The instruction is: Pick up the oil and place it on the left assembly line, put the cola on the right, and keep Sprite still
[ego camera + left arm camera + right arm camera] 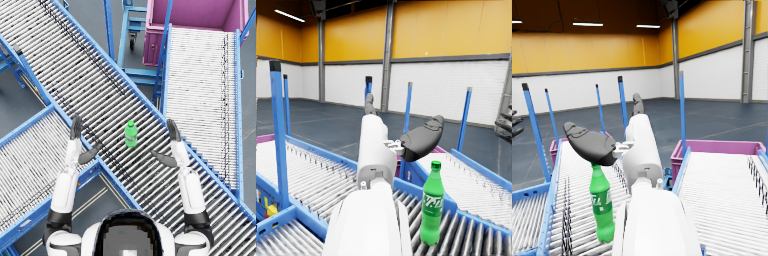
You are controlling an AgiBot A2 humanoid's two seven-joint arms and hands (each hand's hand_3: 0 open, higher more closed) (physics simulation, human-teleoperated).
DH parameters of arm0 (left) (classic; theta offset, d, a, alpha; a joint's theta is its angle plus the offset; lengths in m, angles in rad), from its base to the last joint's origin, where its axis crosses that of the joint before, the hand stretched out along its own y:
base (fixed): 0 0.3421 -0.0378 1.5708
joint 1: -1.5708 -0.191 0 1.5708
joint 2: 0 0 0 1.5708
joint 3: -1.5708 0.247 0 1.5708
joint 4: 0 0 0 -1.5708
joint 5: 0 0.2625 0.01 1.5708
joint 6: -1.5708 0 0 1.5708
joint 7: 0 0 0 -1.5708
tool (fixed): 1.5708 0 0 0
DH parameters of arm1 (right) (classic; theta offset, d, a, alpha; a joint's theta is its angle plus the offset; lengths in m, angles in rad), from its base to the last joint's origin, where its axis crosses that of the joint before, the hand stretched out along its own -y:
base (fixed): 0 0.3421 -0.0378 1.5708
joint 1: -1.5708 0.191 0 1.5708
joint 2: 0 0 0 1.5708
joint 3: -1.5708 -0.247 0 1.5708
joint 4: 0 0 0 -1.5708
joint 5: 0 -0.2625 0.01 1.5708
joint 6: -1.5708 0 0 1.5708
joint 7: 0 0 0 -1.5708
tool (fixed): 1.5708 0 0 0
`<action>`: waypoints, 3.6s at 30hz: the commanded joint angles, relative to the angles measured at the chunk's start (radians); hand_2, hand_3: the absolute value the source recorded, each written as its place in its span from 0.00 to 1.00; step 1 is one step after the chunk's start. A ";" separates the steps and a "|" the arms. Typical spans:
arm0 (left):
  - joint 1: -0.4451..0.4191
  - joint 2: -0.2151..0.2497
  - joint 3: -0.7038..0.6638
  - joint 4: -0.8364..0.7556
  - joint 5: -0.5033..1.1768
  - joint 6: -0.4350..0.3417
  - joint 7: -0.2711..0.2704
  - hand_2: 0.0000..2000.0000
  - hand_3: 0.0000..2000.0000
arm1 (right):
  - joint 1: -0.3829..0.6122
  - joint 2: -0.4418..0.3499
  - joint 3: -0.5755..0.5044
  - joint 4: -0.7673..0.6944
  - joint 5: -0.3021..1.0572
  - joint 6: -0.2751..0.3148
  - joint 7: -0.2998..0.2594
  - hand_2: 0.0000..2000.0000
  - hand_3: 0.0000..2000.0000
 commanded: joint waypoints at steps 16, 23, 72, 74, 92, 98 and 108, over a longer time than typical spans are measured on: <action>-0.015 -0.013 0.022 0.002 -0.040 0.007 0.007 0.00 0.00 | -0.004 0.012 0.026 -0.001 -0.026 0.007 -0.007 0.00 0.00; -0.015 -0.013 0.022 0.002 -0.040 0.007 0.007 0.00 0.00 | -0.004 0.013 0.026 -0.001 -0.026 0.007 -0.007 0.00 0.00; -0.015 -0.013 0.022 0.002 -0.040 0.007 0.007 0.00 0.00 | -0.004 0.013 0.026 -0.001 -0.026 0.007 -0.007 0.00 0.00; -0.015 -0.013 0.022 0.002 -0.040 0.007 0.007 0.00 0.00 | -0.004 0.013 0.026 -0.001 -0.026 0.007 -0.007 0.00 0.00; -0.015 -0.013 0.022 0.002 -0.040 0.007 0.007 0.00 0.00 | -0.004 0.013 0.026 -0.001 -0.026 0.007 -0.007 0.00 0.00; -0.015 -0.013 0.022 0.002 -0.040 0.007 0.007 0.00 0.00 | -0.004 0.013 0.026 -0.001 -0.026 0.007 -0.007 0.00 0.00; -0.015 -0.013 0.022 0.002 -0.040 0.007 0.007 0.00 0.00 | -0.004 0.013 0.026 -0.001 -0.026 0.007 -0.007 0.00 0.00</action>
